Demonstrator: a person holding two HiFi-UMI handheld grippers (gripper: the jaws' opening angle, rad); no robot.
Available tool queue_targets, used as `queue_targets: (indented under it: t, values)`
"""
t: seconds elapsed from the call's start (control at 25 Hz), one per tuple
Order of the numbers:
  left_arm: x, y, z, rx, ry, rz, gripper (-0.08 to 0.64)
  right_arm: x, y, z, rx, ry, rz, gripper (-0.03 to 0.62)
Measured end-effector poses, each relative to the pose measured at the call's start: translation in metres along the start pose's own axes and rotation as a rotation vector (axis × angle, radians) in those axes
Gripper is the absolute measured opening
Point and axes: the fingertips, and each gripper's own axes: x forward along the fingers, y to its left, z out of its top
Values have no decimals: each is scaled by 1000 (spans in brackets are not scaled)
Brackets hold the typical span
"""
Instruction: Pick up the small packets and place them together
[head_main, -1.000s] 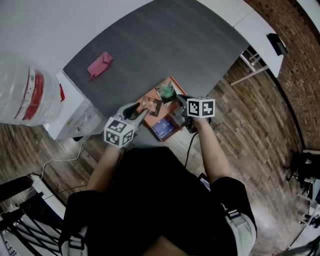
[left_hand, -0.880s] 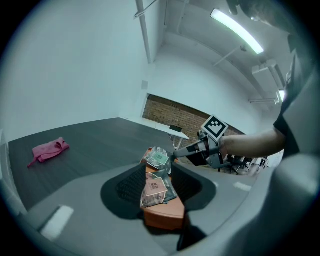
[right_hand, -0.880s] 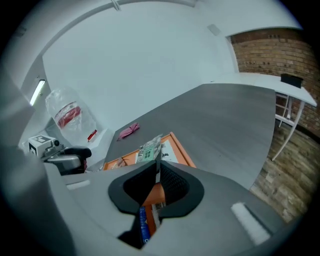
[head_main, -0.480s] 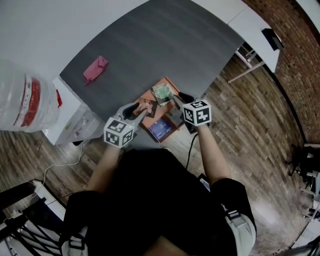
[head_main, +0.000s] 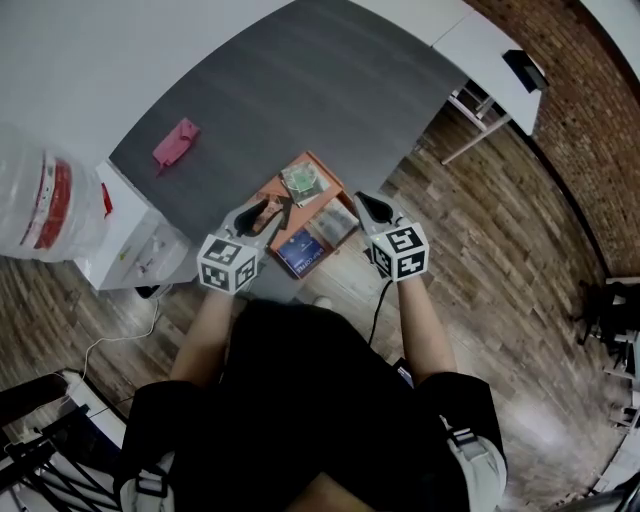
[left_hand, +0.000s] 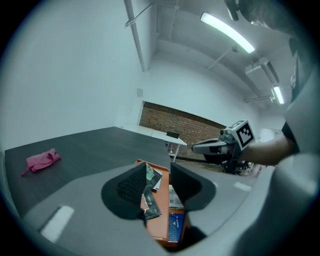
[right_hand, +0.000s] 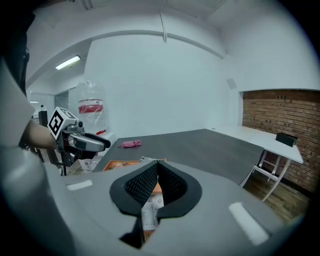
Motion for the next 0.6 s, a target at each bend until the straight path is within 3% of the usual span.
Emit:
queue_targets:
  t: [0.2,0.4,0.6]
  values:
    - [-16,-18,1,3,-54,62,141,-36,-1,-16,6,-48,-7,4]
    - [-55,-32,0,-14,-123,152,119,-65,4,-16,21,-194,-31,6]
    - [-91,-45,1,-50,-216,175,1,-80,22,-19,136,-281,-15,4]
